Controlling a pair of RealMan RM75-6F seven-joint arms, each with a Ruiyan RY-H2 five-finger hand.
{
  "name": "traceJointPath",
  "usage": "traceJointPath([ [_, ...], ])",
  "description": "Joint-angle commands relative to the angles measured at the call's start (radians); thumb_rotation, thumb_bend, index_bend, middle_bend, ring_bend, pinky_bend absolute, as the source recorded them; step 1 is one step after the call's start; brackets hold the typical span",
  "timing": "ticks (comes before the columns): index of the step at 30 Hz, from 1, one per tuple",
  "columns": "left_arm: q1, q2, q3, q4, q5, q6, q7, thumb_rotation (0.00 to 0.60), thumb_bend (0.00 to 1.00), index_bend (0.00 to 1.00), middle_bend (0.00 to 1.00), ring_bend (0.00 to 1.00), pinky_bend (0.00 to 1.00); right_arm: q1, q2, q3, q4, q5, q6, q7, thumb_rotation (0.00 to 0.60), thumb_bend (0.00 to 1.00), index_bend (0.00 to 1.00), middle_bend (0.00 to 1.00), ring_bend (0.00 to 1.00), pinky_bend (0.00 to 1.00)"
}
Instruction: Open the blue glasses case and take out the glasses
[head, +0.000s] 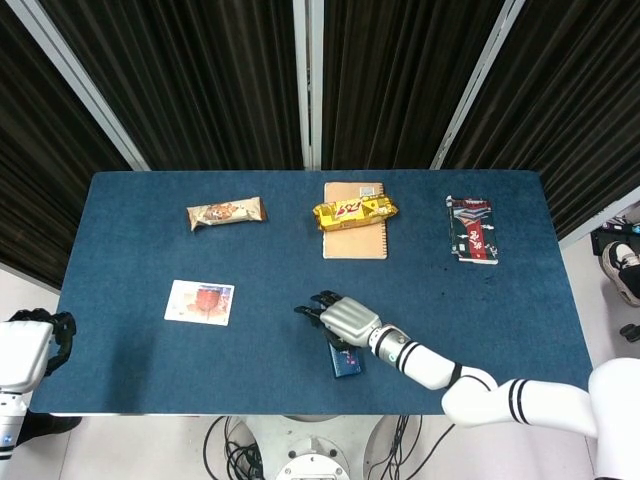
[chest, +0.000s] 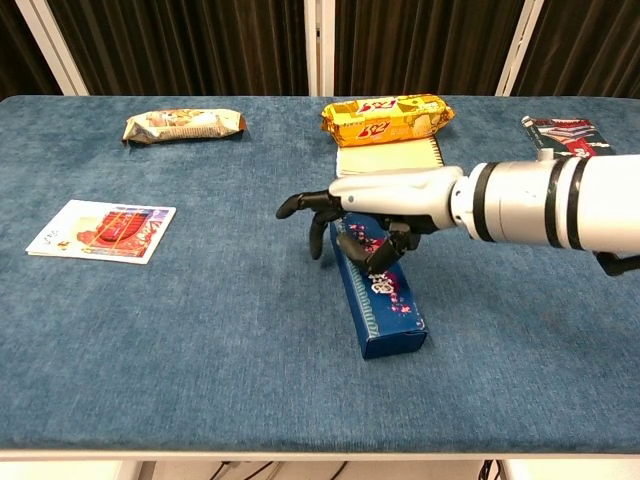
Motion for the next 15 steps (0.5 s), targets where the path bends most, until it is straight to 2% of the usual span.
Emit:
traceJointPath([
  [1, -0.001, 0.000, 0.000, 0.000, 0.000, -0.001, -0.001, 0.600, 0.58, 0.67, 0.63, 0.45, 0.45, -0.007, 0.034, -0.016, -0.009, 0.041, 0.024, -0.035, 0.600, 0.78, 0.00, 0.32, 0.00, 0.00],
  [8, 0.000, 0.002, 0.001, -0.002, 0.001, -0.001, -0.001, 0.600, 0.58, 0.67, 0.63, 0.45, 0.45, -0.072, 0.177, -0.091, -0.129, 0.101, 0.109, -0.103, 0.600, 0.78, 0.00, 0.37, 0.00, 0.00],
  [9, 0.000, 0.002, 0.001, -0.003, 0.001, -0.001, -0.001, 0.600, 0.58, 0.67, 0.63, 0.45, 0.45, -0.080, 0.206, -0.106, -0.153, 0.116, 0.120, -0.123, 0.600, 0.75, 0.00, 0.37, 0.00, 0.00],
  [11, -0.001, 0.002, 0.001, -0.003, 0.001, -0.001, 0.000, 0.600, 0.58, 0.67, 0.63, 0.45, 0.45, -0.096, 0.236, -0.120, -0.188, 0.126, 0.156, -0.149, 0.600, 0.59, 0.00, 0.35, 0.00, 0.00],
  [13, -0.001, 0.002, 0.001, -0.004, 0.000, -0.001, 0.002, 0.600, 0.58, 0.67, 0.63, 0.45, 0.45, -0.121, 0.245, -0.130, -0.217, 0.103, 0.211, -0.161, 0.600, 0.35, 0.00, 0.29, 0.00, 0.00],
  [15, -0.001, 0.001, 0.000, -0.004, 0.000, -0.001, 0.003, 0.600, 0.58, 0.67, 0.63, 0.45, 0.45, -0.143, 0.236, -0.142, -0.229, 0.049, 0.251, -0.156, 0.600, 0.23, 0.00, 0.21, 0.00, 0.00],
])
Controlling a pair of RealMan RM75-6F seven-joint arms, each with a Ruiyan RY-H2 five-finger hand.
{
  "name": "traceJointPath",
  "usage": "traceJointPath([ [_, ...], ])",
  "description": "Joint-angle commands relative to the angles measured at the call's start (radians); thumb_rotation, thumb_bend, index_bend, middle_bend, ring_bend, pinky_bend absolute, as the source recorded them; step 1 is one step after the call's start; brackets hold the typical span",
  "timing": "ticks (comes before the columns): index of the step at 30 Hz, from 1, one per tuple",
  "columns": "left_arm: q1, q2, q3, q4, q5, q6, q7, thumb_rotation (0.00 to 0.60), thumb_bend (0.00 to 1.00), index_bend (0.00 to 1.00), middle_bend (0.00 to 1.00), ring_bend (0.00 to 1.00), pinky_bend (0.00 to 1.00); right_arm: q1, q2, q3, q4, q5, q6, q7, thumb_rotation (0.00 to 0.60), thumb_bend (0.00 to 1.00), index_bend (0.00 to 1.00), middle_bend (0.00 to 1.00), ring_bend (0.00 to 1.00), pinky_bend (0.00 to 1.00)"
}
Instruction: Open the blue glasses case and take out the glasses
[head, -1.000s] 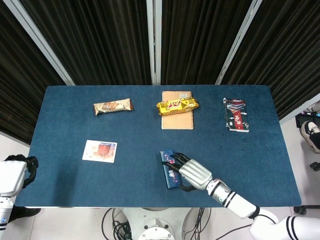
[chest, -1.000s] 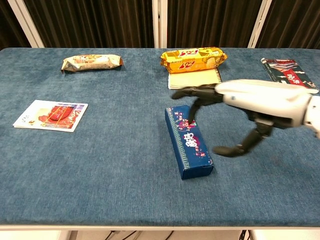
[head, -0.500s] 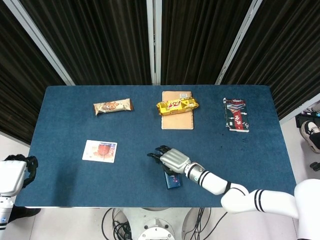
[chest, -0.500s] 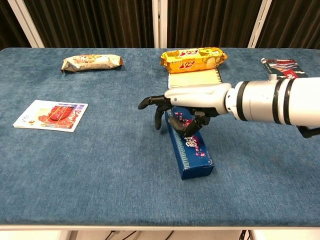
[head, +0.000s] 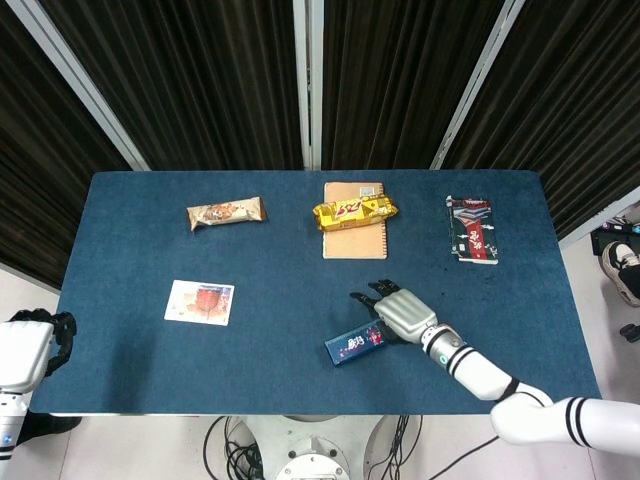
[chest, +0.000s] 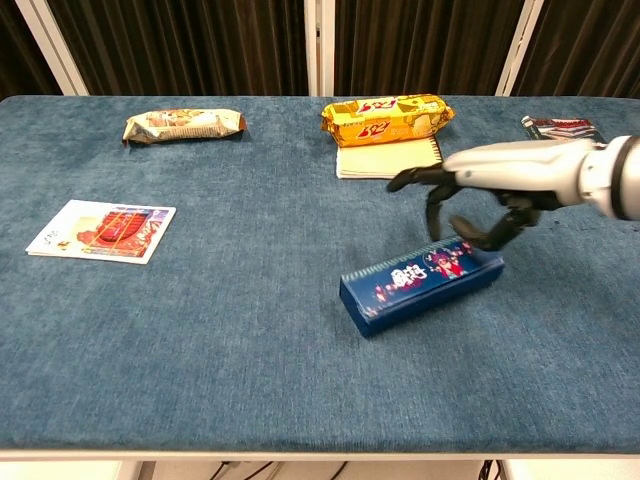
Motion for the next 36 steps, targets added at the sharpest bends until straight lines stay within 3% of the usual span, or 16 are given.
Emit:
traceJointPath([
  [1, 0.000, 0.000, 0.000, 0.000, 0.000, 0.000, 0.000, 0.600, 0.58, 0.67, 0.63, 0.45, 0.45, -0.047, -0.002, -0.032, -0.036, -0.080, 0.077, -0.009, 0.600, 0.19, 0.00, 0.17, 0.00, 0.00],
  [3, 0.000, 0.000, 0.000, 0.000, 0.000, 0.001, 0.000, 0.600, 0.58, 0.67, 0.63, 0.45, 0.45, -0.059, -0.027, -0.043, -0.023, -0.137, 0.097, 0.008, 0.600, 0.11, 0.00, 0.09, 0.00, 0.00],
  [8, 0.000, 0.000, 0.000, 0.001, 0.000, 0.000, -0.003, 0.600, 0.58, 0.67, 0.63, 0.45, 0.45, -0.054, -0.094, -0.049, 0.032, -0.177, 0.079, 0.037, 0.600, 0.06, 0.00, 0.05, 0.00, 0.00],
  [22, 0.000, 0.001, 0.000, 0.000, -0.003, -0.002, -0.006, 0.600, 0.58, 0.67, 0.63, 0.45, 0.45, 0.052, -0.288, 0.086, 0.294, 0.015, -0.024, 0.029, 0.600, 0.10, 0.00, 0.15, 0.00, 0.00],
  [26, -0.001, 0.002, -0.001, 0.001, -0.003, -0.003, -0.009, 0.600, 0.58, 0.67, 0.63, 0.45, 0.45, 0.059, -0.279, 0.087, 0.301, 0.043, -0.033, 0.022, 0.600, 0.10, 0.00, 0.17, 0.00, 0.00],
  [30, -0.001, 0.003, 0.000, 0.001, -0.002, -0.004, -0.013, 0.600, 0.58, 0.67, 0.63, 0.45, 0.45, 0.041, -0.198, 0.066, 0.216, 0.032, -0.052, 0.056, 0.600, 0.14, 0.00, 0.21, 0.00, 0.00],
  [36, -0.001, 0.003, 0.000, 0.000, -0.001, -0.003, -0.009, 0.600, 0.58, 0.67, 0.63, 0.45, 0.45, 0.023, -0.124, 0.056, 0.161, 0.015, -0.056, 0.099, 0.600, 0.20, 0.13, 0.22, 0.00, 0.00],
])
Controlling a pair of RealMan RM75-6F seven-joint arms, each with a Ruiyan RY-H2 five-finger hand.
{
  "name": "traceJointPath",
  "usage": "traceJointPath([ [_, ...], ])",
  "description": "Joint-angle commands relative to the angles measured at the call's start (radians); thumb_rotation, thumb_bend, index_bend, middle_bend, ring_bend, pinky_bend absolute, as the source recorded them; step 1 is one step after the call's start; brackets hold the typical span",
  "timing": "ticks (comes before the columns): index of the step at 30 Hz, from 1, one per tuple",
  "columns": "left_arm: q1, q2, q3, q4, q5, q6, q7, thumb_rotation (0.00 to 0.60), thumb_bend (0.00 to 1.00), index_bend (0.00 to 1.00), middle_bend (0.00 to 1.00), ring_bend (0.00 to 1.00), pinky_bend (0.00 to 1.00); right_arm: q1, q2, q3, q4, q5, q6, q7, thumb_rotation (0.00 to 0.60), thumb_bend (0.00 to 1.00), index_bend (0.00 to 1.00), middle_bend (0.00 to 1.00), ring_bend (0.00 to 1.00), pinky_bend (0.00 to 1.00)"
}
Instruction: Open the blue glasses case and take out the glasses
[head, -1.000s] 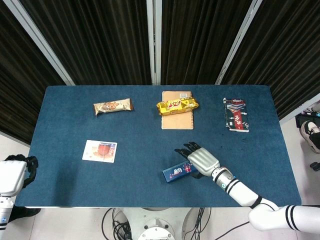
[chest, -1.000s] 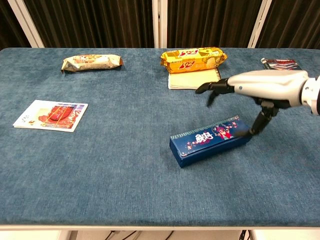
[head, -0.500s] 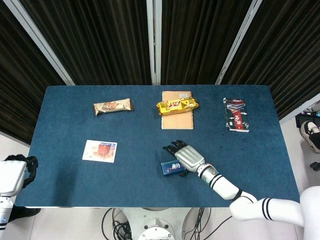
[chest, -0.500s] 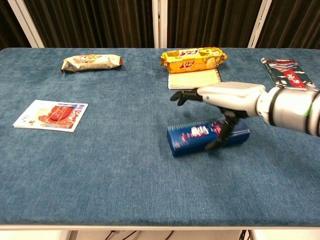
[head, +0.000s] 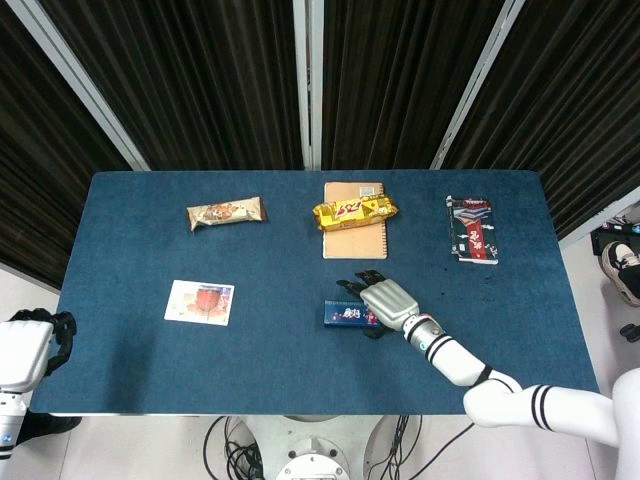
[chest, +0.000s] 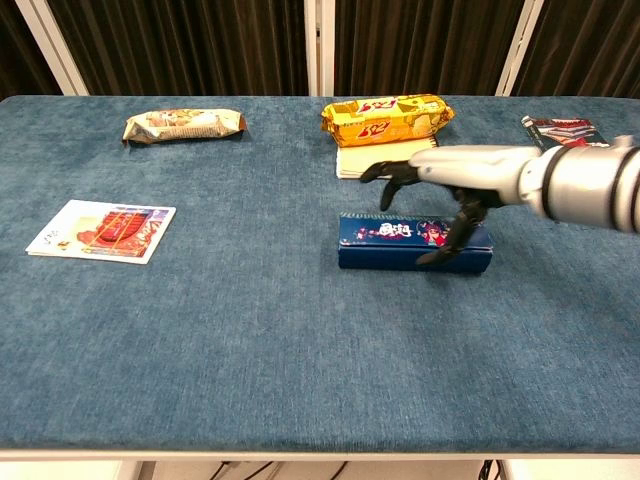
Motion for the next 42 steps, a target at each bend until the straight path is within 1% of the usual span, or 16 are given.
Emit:
traceJointPath([
  [1, 0.001, 0.000, 0.000, -0.001, 0.000, 0.001, 0.002, 0.600, 0.58, 0.67, 0.63, 0.45, 0.45, -0.008, 0.023, -0.007, -0.016, -0.008, -0.005, 0.019, 0.600, 0.20, 0.15, 0.22, 0.00, 0.00],
  [7, 0.001, -0.001, 0.000, -0.001, -0.002, 0.002, 0.005, 0.600, 0.58, 0.67, 0.63, 0.45, 0.45, -0.002, 0.012, -0.008, 0.001, -0.004, -0.008, 0.030, 0.600, 0.23, 0.25, 0.22, 0.00, 0.00],
  [13, 0.000, -0.001, -0.001, -0.002, -0.004, 0.000, 0.005, 0.600, 0.58, 0.67, 0.63, 0.45, 0.45, 0.001, 0.006, -0.010, 0.013, 0.000, -0.008, 0.035, 0.600, 0.24, 0.32, 0.21, 0.00, 0.00],
  [20, 0.001, -0.001, -0.001, -0.001, -0.004, 0.001, 0.005, 0.600, 0.58, 0.67, 0.63, 0.45, 0.45, 0.003, 0.006, -0.011, 0.012, 0.003, -0.003, 0.038, 0.600, 0.25, 0.33, 0.21, 0.00, 0.00],
  [27, 0.000, -0.001, -0.001, -0.002, -0.003, 0.000, 0.004, 0.600, 0.58, 0.67, 0.63, 0.45, 0.45, 0.008, 0.014, -0.010, 0.006, 0.010, -0.003, 0.036, 0.600, 0.32, 0.35, 0.21, 0.00, 0.00],
  [32, 0.000, -0.001, -0.001, -0.002, -0.004, 0.000, 0.004, 0.600, 0.58, 0.67, 0.63, 0.45, 0.45, 0.014, 0.028, -0.011, -0.008, 0.016, -0.004, 0.026, 0.600, 0.33, 0.35, 0.21, 0.00, 0.00],
  [35, 0.000, -0.001, -0.001, -0.002, -0.004, 0.000, 0.004, 0.600, 0.58, 0.67, 0.63, 0.45, 0.45, 0.018, 0.032, -0.012, -0.011, 0.025, -0.007, 0.022, 0.600, 0.38, 0.35, 0.21, 0.00, 0.00],
  [40, 0.000, -0.001, -0.001, -0.002, -0.004, 0.000, 0.004, 0.600, 0.58, 0.67, 0.63, 0.45, 0.45, 0.027, 0.030, -0.013, -0.005, 0.042, -0.017, 0.017, 0.600, 0.49, 0.35, 0.21, 0.00, 0.00],
  [42, 0.000, -0.001, -0.001, -0.002, -0.004, 0.000, 0.005, 0.600, 0.58, 0.67, 0.63, 0.45, 0.45, 0.034, 0.032, -0.012, -0.002, 0.048, -0.026, 0.017, 0.600, 0.56, 0.35, 0.21, 0.00, 0.00],
])
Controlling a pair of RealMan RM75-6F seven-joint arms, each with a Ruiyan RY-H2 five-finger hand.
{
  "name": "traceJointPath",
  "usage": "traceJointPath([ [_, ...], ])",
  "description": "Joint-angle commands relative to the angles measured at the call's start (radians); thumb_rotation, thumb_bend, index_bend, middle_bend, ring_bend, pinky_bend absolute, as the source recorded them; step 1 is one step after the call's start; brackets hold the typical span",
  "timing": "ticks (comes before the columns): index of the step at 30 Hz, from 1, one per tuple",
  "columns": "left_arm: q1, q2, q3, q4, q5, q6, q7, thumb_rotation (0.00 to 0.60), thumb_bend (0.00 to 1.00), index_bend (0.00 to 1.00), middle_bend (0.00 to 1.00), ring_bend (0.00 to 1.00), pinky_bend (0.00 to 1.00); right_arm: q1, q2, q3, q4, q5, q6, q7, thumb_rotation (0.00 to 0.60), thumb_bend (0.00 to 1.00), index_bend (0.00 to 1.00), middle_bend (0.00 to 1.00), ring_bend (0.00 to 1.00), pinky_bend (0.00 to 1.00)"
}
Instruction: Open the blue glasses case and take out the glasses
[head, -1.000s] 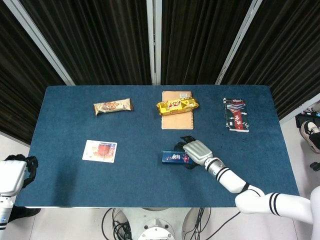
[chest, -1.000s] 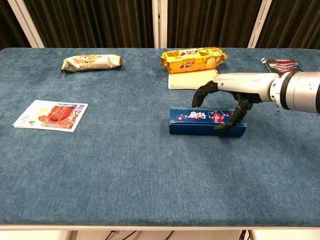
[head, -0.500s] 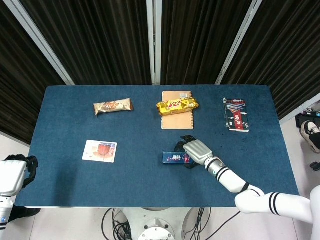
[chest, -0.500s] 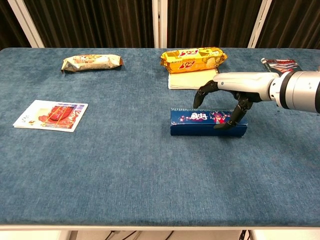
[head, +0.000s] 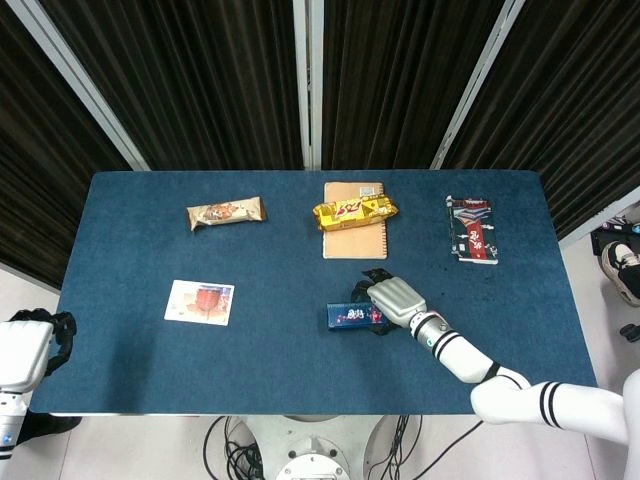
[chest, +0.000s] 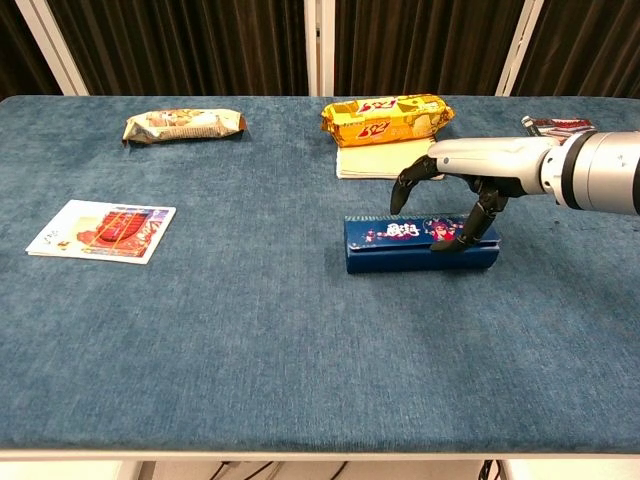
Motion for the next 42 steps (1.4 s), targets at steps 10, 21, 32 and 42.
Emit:
traceJointPath([
  [10, 0.000, 0.000, 0.000, 0.000, 0.000, -0.001, -0.001, 0.600, 0.58, 0.67, 0.63, 0.45, 0.45, 0.049, -0.011, 0.021, 0.039, 0.037, -0.047, 0.005, 0.600, 0.70, 0.24, 0.19, 0.00, 0.00],
  [21, -0.001, 0.001, 0.000, 0.000, 0.000, -0.001, -0.003, 0.600, 0.58, 0.67, 0.63, 0.45, 0.45, 0.110, -0.085, 0.037, 0.133, 0.111, -0.063, -0.023, 0.600, 0.65, 0.00, 0.13, 0.00, 0.00],
  [32, -0.001, 0.002, 0.000, 0.001, 0.000, -0.003, -0.010, 0.600, 0.58, 0.67, 0.63, 0.45, 0.45, 0.049, -0.083, 0.038, 0.059, 0.038, 0.142, -0.039, 0.600, 0.43, 0.02, 0.12, 0.00, 0.00],
  [42, 0.001, 0.003, 0.002, 0.000, 0.003, 0.001, -0.013, 0.600, 0.58, 0.67, 0.63, 0.45, 0.45, -0.077, 0.018, -0.056, -0.072, -0.085, 0.244, -0.028, 0.600, 0.01, 0.08, 0.15, 0.00, 0.00],
])
